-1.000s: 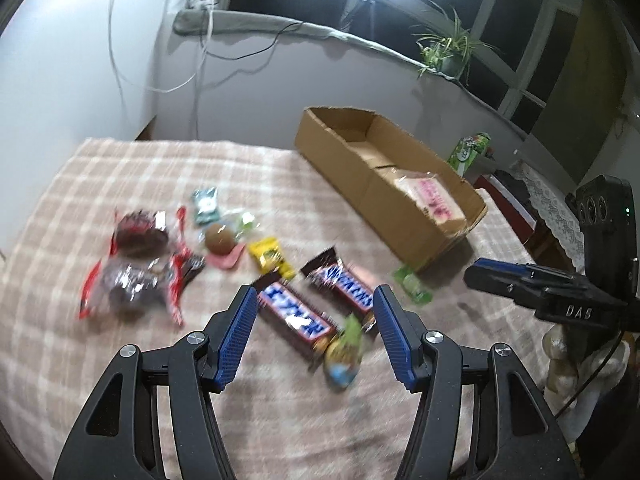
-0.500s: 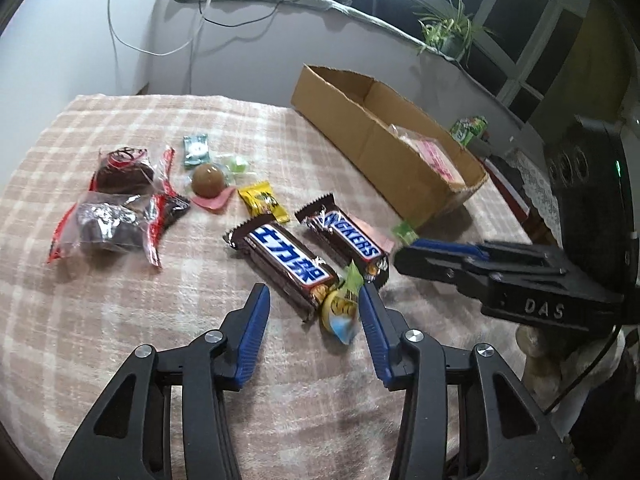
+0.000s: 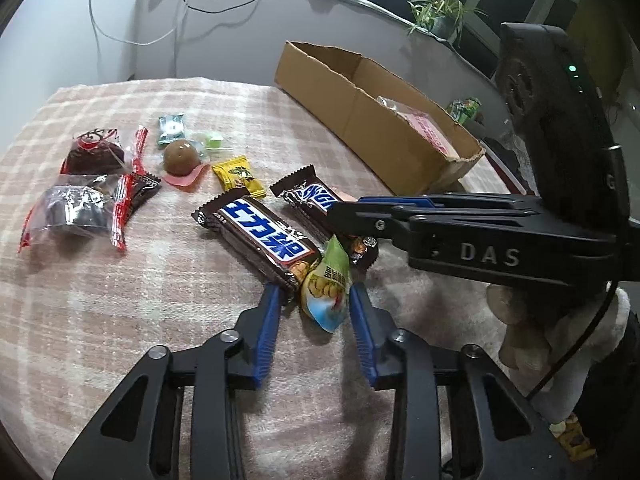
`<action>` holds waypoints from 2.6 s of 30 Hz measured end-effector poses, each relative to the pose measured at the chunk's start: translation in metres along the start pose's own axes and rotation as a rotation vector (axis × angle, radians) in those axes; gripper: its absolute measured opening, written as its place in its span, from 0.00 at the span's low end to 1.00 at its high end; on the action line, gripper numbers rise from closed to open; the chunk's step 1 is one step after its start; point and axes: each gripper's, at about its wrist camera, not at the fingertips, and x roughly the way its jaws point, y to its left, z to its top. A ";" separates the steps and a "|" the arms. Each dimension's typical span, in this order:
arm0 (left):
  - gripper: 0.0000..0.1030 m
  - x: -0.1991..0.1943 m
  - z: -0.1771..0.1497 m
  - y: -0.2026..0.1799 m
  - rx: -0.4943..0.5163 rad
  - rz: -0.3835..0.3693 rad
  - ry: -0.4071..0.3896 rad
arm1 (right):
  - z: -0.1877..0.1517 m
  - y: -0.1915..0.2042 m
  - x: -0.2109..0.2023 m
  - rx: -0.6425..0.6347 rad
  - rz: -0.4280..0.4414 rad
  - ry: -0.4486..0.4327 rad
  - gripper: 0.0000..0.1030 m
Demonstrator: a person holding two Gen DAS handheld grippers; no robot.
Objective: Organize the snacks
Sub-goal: 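Grasp the Snickers bar with the right tool while the left tool approaches the green candy, then grasp the green-wrapped candy with the left tool while the right tool holds the Snickers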
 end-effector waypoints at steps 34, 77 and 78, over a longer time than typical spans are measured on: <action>0.20 -0.023 -0.024 0.006 0.003 -0.016 -0.028 | 0.006 0.003 0.002 0.000 -0.013 0.028 0.29; 0.25 -0.050 -0.052 0.001 0.071 0.087 -0.050 | -0.038 0.022 -0.023 0.012 0.056 0.022 0.30; 0.25 -0.055 -0.054 0.001 0.075 0.100 -0.066 | -0.042 0.026 -0.021 0.006 0.062 0.032 0.30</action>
